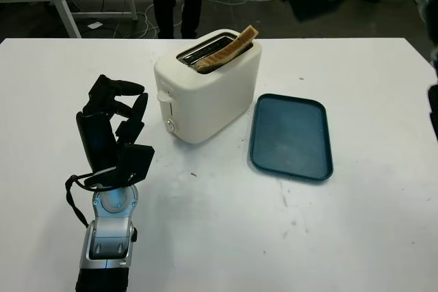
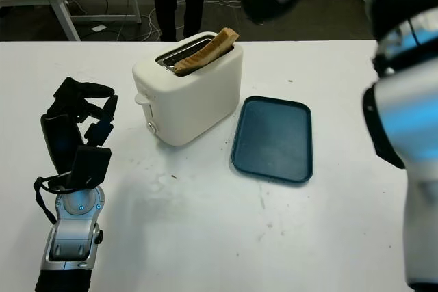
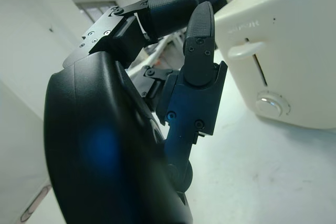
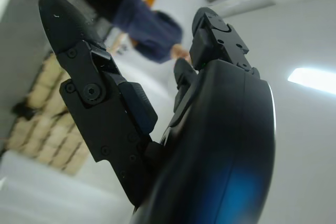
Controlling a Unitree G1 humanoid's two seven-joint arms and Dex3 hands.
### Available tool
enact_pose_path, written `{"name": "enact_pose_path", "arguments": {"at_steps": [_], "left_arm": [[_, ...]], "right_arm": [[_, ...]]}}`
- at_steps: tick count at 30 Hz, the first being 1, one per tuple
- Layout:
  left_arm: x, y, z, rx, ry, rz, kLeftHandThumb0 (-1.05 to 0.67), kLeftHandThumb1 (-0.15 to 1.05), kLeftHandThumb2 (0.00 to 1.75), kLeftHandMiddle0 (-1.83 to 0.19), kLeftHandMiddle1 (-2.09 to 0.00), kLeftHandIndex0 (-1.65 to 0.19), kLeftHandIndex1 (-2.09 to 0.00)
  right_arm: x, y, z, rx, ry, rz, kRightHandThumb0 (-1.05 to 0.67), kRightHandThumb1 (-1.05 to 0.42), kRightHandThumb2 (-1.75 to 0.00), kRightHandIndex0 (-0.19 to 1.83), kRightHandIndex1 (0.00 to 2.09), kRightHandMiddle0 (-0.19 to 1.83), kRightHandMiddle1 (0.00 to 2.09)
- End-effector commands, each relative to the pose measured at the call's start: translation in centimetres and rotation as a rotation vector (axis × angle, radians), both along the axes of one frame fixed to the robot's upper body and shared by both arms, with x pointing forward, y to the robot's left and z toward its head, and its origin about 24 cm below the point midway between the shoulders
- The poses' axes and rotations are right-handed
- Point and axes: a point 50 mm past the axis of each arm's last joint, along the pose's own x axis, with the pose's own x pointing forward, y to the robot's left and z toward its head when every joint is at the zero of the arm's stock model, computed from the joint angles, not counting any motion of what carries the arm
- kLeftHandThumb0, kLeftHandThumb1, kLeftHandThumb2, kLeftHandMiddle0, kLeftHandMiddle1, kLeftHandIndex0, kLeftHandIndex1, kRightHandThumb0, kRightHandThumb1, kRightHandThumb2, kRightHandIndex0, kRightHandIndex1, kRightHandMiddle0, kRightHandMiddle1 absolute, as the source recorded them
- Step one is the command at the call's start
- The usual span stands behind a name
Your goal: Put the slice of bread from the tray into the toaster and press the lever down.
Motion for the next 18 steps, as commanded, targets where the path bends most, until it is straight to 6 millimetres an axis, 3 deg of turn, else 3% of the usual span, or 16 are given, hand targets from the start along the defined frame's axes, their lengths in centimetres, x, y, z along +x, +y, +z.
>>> {"name": "enact_pose_path", "arguments": {"at_steps": [1, 4, 7, 11, 14, 18], "left_arm": [[-0.1, -0.1, -0.1, 0.008, 0.003, 0.0, -0.42, 0.92, 0.17, -0.74, -1.66, -0.61, -1.32], [-0.1, -0.1, -0.1, 0.011, 0.004, 0.001, -0.42, 0.92, 0.17, -0.73, -1.65, -0.61, -1.32], [-0.1, -0.2, -0.2, 0.007, 0.001, -0.002, -0.42, 0.92, 0.16, -0.73, -1.65, -0.62, -1.32], [0.0, -0.3, -0.3, 0.004, 0.006, -0.008, -0.42, 0.92, 0.17, -0.73, -1.66, -0.62, -1.32], [0.0, -0.3, -0.3, 0.005, 0.006, -0.008, -0.42, 0.92, 0.17, -0.73, -1.66, -0.62, -1.32], [0.0, -0.3, -0.2, 0.001, 0.003, -0.007, -0.42, 0.92, 0.16, -0.73, -1.67, -0.62, -1.32]], "right_arm": [[0.0, -1.7, -1.3, 0.042, 0.008, -0.023, -0.86, -0.68, -0.01, 0.0, 0.6, 0.3, 0.06], [0.0, -3.5, -3.6, 0.124, 0.031, -0.059, -0.83, -0.68, -0.01, 0.01, 0.59, 0.31, 0.05], [-0.1, -4.7, -6.5, 0.261, 0.044, -0.069, -0.66, -0.67, 0.0, 0.28, 0.2, 0.4, 0.02], [-0.3, -4.9, -10.3, 0.419, -0.003, -0.061, -0.49, -0.63, 0.0, 0.5, 0.11, 0.53, 0.04], [-0.4, -4.7, -12.2, 0.474, -0.024, -0.076, -0.49, -0.65, -0.01, 0.56, 0.08, 0.58, 0.04], [-0.3, -3.9, -13.5, 0.522, 0.005, -0.083, -0.61, -0.71, -0.02, 0.59, 0.06, 0.58, 0.02]]}}
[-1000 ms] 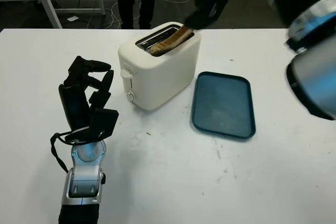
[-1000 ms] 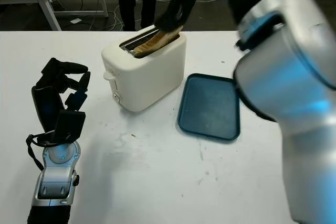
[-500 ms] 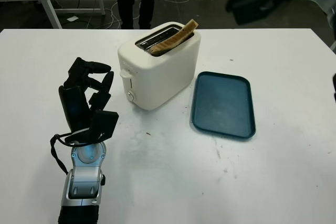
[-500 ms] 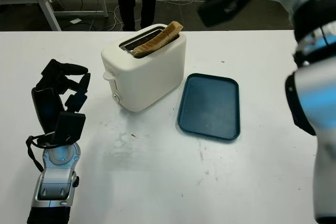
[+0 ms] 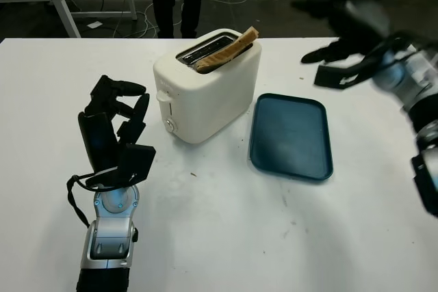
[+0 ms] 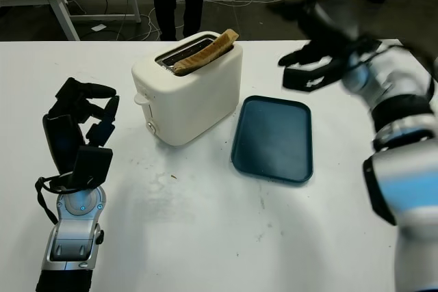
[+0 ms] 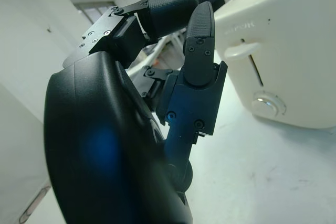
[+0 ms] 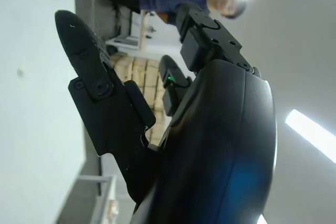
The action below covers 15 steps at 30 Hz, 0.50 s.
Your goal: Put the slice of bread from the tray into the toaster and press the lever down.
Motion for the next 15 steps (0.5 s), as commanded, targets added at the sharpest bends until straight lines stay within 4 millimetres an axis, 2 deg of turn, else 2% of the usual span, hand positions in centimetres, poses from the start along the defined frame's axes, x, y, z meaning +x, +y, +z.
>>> {"name": "enact_pose_path", "arguments": {"at_steps": [1, 9, 15], "left_arm": [[-0.1, -0.1, -0.2, 0.0, -0.003, -0.001, -0.42, 0.92, 0.16, -0.73, -1.67, -0.62, -1.32], [-0.1, 0.0, -0.2, 0.002, -0.003, -0.009, -0.41, 0.92, 0.17, -0.73, -1.67, -0.62, -1.33], [0.0, -0.2, -0.2, 0.012, 0.003, -0.007, -0.42, 0.92, 0.17, -0.73, -1.67, -0.61, -1.33]], "right_arm": [[0.1, 0.3, -0.2, 0.056, -0.004, -0.009, -0.63, -0.71, -0.01, 0.59, 0.05, 0.58, 0.02], [0.3, 1.3, -0.2, -0.005, -0.01, 0.016, -0.83, -0.73, -0.01, 0.55, 0.02, 0.48, 0.0], [0.2, 1.4, 0.5, 0.102, -0.041, 0.035, -0.75, -0.7, 0.0, 0.64, 0.07, 0.6, 0.05]]}}
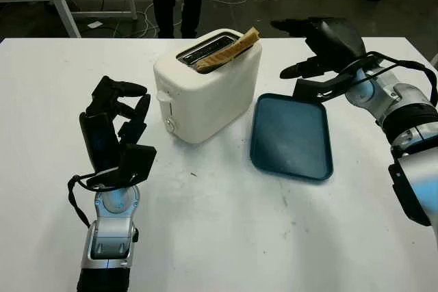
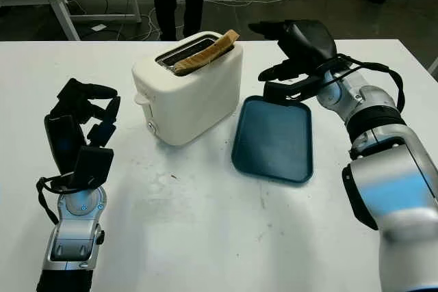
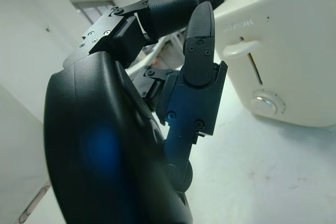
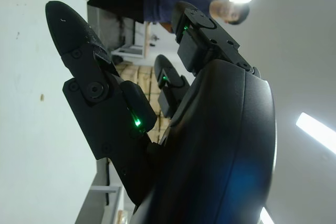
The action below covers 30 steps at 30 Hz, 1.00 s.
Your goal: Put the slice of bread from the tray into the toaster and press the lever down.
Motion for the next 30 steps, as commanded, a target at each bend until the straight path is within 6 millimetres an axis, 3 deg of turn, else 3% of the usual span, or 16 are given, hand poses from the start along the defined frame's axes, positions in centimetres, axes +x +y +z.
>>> {"name": "enact_pose_path", "arguments": {"at_steps": [1, 11, 30], "left_arm": [[0.0, -0.2, -0.1, 0.013, -0.004, -0.006, -0.42, 0.92, 0.17, -0.73, -1.67, -0.61, -1.33], [0.0, -0.2, -0.1, 0.014, -0.006, -0.009, -0.43, 0.92, 0.18, -0.74, -1.65, -0.62, -1.32], [-0.1, -0.3, 0.0, 0.015, -0.006, -0.003, -0.42, 0.92, 0.17, -0.73, -1.67, -0.61, -1.32]], "right_arm": [[0.0, 0.3, 0.9, 0.061, -0.043, 0.023, -0.72, -0.69, 0.0, 0.66, 0.07, 0.62, 0.05], [0.1, 0.5, 2.5, 0.064, -0.109, 0.032, -0.65, -0.69, 0.0, 0.72, 0.09, 0.69, 0.05], [0.4, 5.2, 3.6, -0.036, -0.181, 0.154, -0.57, -0.63, 0.0, 0.87, 0.26, 0.87, 0.07]]}}
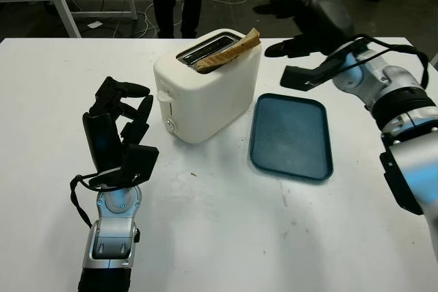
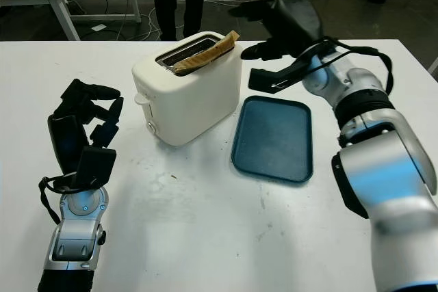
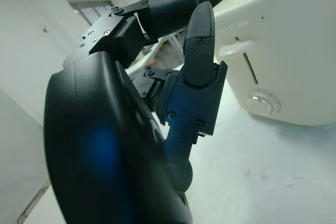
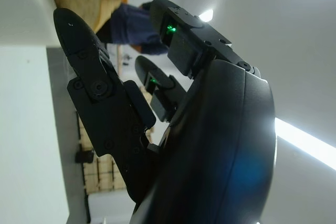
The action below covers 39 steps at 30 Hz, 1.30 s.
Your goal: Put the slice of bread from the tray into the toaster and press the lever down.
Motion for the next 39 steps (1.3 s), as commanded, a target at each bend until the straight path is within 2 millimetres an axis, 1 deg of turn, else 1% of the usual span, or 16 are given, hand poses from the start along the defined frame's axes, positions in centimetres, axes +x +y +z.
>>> {"name": "enact_pose_path", "arguments": {"at_steps": [1, 4, 7, 10, 15, 18, 22, 25, 28, 32, 33, 34, 35, 36, 38, 39], "left_arm": [[-0.1, 0.0, 0.1, 0.014, -0.011, 0.009, -0.42, 0.92, 0.17, -0.73, -1.67, -0.61, -1.32], [-0.2, 0.0, 0.1, 0.01, -0.016, 0.006, -0.42, 0.92, 0.17, -0.73, -1.66, -0.61, -1.32], [-0.2, 0.0, 0.1, 0.008, -0.02, 0.003, -0.41, 0.92, 0.17, -0.74, -1.66, -0.61, -1.32], [-0.2, 0.0, 0.1, 0.003, -0.016, 0.002, -0.42, 0.92, 0.17, -0.74, -1.66, -0.62, -1.32], [-0.2, 0.0, 0.1, 0.009, -0.021, 0.006, -0.42, 0.92, 0.17, -0.74, -1.66, -0.62, -1.32], [-0.2, 0.1, 0.1, 0.01, -0.023, 0.008, -0.42, 0.92, 0.16, -0.75, -1.66, -0.62, -1.33], [-0.3, 0.0, 0.2, 0.012, -0.024, 0.009, -0.42, 0.92, 0.17, -0.75, -1.65, -0.62, -1.32], [-0.3, 0.0, 0.2, 0.006, -0.025, 0.003, -0.42, 0.92, 0.17, -0.74, -1.66, -0.61, -1.32], [-0.3, 0.0, 0.2, 0.011, -0.021, 0.008, -0.44, 0.92, 0.17, -0.74, -1.66, -0.61, -1.32], [-0.3, -0.1, 0.2, 0.013, -0.021, 0.006, -0.45, 0.92, 0.17, -0.75, -1.66, -0.62, -1.32], [-0.4, -0.1, 0.2, 0.015, -0.02, 0.007, -0.44, 0.92, 0.18, -0.74, -1.66, -0.62, -1.32], [-0.4, -0.1, 0.2, 0.013, -0.021, 0.006, -0.44, 0.92, 0.18, -0.74, -1.66, -0.62, -1.32], [-0.3, -0.1, 0.2, 0.013, -0.023, 0.005, -0.44, 0.92, 0.17, -0.75, -1.66, -0.62, -1.32], [-0.3, -0.1, 0.1, 0.012, -0.023, 0.005, -0.44, 0.92, 0.17, -0.75, -1.66, -0.62, -1.32], [-0.4, -0.1, 0.1, 0.008, -0.022, 0.001, -0.44, 0.92, 0.17, -0.75, -1.65, -0.62, -1.32], [-0.4, -0.1, 0.1, 0.006, -0.022, 0.0, -0.44, 0.92, 0.17, -0.75, -1.65, -0.62, -1.32]], "right_arm": [[0.2, 0.8, 0.8, -0.011, -0.02, 0.012, -0.57, -0.64, 0.0, 0.87, 0.26, 0.87, 0.07], [0.2, 1.6, 0.5, -0.033, -0.013, 0.03, -0.53, -0.62, 0.0, 0.86, 0.29, 0.88, 0.07], [0.2, 2.2, 0.2, -0.08, -0.015, 0.036, -0.59, -0.63, -0.01, 0.85, 0.33, 0.89, 0.06], [0.2, 2.6, 0.0, -0.099, 0.0, 0.044, -0.6, -0.65, -0.01, 0.81, 0.36, 0.88, 0.05], [0.2, 2.9, -0.2, -0.142, -0.016, 0.047, -0.44, -0.67, -0.01, 0.81, 0.45, 0.91, 0.05], [0.2, 2.9, -0.1, -0.187, -0.048, 0.038, -0.33, -0.7, -0.02, 0.85, 0.51, 0.98, 0.08], [0.3, 2.6, -0.2, -0.327, -0.121, 0.011, -0.31, -0.76, -0.03, 0.96, 0.58, 1.09, 0.12], [0.4, 2.3, -0.3, -0.411, -0.144, -0.014, -0.34, -0.81, -0.03, 1.03, 0.62, 1.15, 0.14], [0.7, 1.9, -0.3, -0.495, -0.171, -0.054, -0.44, -0.9, -0.02, 0.99, 0.96, 1.21, 0.12], [0.6, 1.9, -0.3, -0.52, -0.229, -0.061, -0.51, -0.92, -0.06, 0.97, 1.24, 1.25, 0.16], [0.6, 1.9, -0.3, -0.515, -0.233, -0.059, -0.51, -0.92, -0.07, 0.95, 1.26, 1.24, 0.17], [0.6, 2.0, -0.3, -0.508, -0.234, -0.057, -0.51, -0.92, -0.08, 0.92, 1.33, 1.22, 0.2], [0.6, 2.0, -0.3, -0.505, -0.234, -0.055, -0.51, -0.92, -0.09, 0.88, 1.38, 1.15, 0.32], [0.6, 2.1, -0.2, -0.503, -0.234, -0.054, -0.51, -0.92, -0.1, 0.87, 1.4, 1.06, 0.49], [0.6, 2.2, -0.2, -0.485, -0.226, -0.055, -0.52, -0.92, -0.17, 0.83, 1.53, 0.85, 0.95], [0.6, 2.2, -0.1, -0.474, -0.223, -0.053, -0.53, -0.92, -0.2, 0.79, 1.65, 0.75, 1.21]]}}
